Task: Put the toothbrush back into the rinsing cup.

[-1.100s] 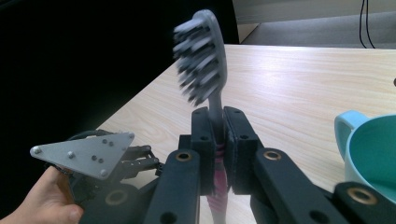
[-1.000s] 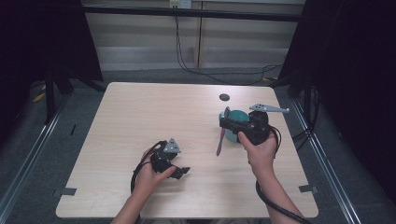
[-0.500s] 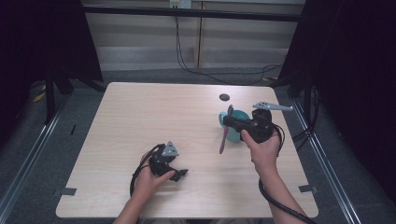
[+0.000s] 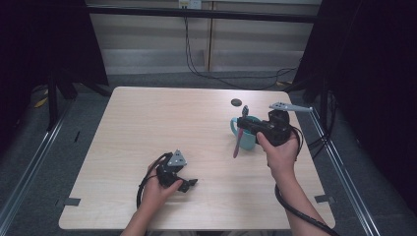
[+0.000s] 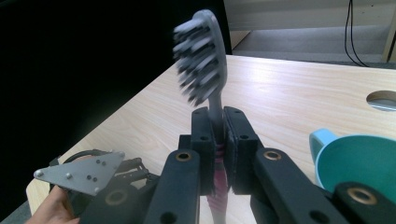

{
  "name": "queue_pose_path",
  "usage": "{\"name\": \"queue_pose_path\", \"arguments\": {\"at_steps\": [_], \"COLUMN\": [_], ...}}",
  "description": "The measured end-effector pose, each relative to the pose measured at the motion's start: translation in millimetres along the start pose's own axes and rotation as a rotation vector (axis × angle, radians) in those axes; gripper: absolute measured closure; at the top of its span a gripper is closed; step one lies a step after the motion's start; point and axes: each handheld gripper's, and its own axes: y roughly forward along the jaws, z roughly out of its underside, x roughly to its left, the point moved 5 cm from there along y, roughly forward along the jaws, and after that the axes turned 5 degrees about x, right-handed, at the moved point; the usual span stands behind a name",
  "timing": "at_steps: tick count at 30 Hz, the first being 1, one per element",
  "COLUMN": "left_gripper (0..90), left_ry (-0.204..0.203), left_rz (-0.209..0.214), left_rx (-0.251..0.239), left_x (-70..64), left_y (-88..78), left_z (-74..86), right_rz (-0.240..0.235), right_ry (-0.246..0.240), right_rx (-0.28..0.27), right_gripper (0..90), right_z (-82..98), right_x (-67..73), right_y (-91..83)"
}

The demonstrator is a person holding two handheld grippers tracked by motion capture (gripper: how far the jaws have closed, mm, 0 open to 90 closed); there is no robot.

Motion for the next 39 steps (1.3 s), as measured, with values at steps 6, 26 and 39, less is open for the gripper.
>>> {"name": "queue_pose_path", "arguments": {"at_steps": [6,26,39], "left_gripper": [15.0,15.0,15.0], "left_ry": [-0.001,-0.001,-0.001], "left_rz": [-0.002,-0.003,-0.002], "left_rx": [0.002,0.000,0.002], "left_x": [0.0,0.0,0.0], "left_y": [0.0,0.1,0.0], "left_z": [0.1,0.0,0.0], "right_rz": [0.004,0.028,0.049], "right_ry": [-0.002,-0.022,-0.046], "right_rx": [-0.010,-0.032,-0.037], "right_gripper": [84.0,84.0,84.0], "right_z": [-7.2,-34.6,-51.5], "right_x": [-1.0,-4.3,-6.2], "right_y": [-3.9,-12.6,-12.8]}}
